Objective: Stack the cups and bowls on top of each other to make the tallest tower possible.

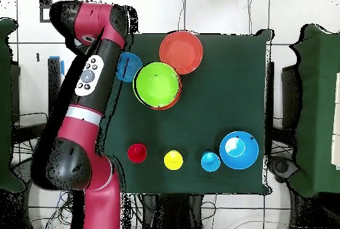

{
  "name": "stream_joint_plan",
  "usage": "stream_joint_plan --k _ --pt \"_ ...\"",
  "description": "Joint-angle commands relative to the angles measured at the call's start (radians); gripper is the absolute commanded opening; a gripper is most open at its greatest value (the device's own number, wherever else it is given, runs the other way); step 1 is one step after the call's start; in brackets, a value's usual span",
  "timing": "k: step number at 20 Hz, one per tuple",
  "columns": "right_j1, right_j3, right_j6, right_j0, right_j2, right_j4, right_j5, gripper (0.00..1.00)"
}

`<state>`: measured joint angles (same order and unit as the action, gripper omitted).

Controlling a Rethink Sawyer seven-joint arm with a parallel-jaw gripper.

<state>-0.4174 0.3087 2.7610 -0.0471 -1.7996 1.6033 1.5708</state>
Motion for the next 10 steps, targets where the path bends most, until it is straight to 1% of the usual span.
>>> stream_joint_plan --k 1,3,6,8,10 --pt "0.133 0.17 0.06 -0.128 0.193 -0.195 0.154 1.0" --pt "0.161 0.193 0.07 -0.156 0.235 -0.211 0.171 1.0" --pt "0.201 0.199 0.104 -0.182 0.275 -0.227 0.211 1.0" --pt "0.221 0.2 0.111 -0.194 0.292 -0.236 0.216 1.0" --pt "0.234 0.185 0.104 -0.191 0.303 -0.246 0.221 1.0"
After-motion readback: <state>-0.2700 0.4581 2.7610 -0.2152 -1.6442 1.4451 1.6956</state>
